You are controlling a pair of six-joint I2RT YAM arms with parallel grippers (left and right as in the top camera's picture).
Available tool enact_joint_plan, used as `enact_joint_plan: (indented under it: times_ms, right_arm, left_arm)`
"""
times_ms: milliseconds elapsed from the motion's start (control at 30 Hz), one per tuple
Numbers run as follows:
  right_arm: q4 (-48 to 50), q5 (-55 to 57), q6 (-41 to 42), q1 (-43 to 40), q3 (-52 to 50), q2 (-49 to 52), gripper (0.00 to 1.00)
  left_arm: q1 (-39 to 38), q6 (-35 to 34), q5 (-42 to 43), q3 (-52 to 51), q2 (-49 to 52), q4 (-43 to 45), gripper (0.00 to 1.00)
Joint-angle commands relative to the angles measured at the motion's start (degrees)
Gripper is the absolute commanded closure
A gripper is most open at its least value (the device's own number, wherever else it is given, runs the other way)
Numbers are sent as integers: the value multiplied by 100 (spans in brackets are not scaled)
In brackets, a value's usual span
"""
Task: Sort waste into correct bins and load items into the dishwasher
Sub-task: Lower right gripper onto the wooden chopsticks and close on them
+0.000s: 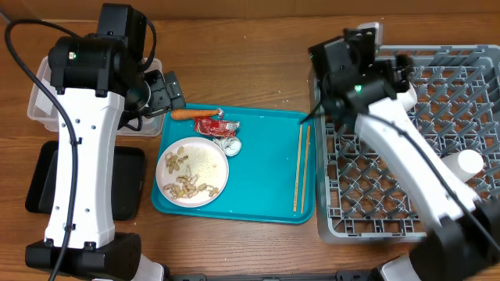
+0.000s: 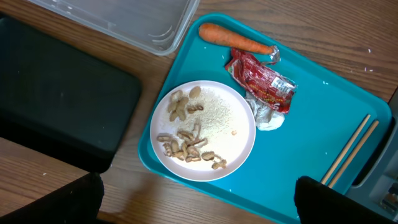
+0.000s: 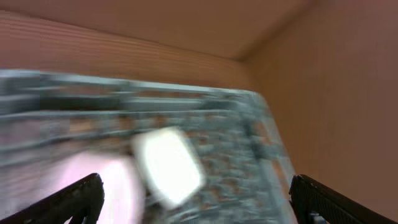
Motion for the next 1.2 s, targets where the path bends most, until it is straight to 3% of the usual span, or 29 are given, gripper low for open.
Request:
enact_joint_plan:
  times_ms: [0, 167, 367, 600, 767, 1167]
  right_arm:
    - [-225, -2540, 83, 483, 114, -435, 0]
    - [-428, -5558, 800, 791, 48, -437, 0]
    - [-297, -7412, 1397, 800, -68, -271, 0]
    - [-232, -7532, 1412, 837, -68, -7, 7]
    - [-151, -7534, 1412, 994, -68, 579, 18]
    - [-487, -7265, 1663, 975, -68, 791, 15]
  left_arm:
    - [9, -81, -9, 46, 17, 13, 0]
    - [9, -81, -9, 46, 17, 13, 0]
    - [9, -81, -9, 44, 17, 13, 0]
    - [-2, -81, -9, 46, 20, 15, 0]
    - [-2, -81, -9, 46, 17, 13, 0]
    - [-2, -81, -9, 46, 20, 24, 0]
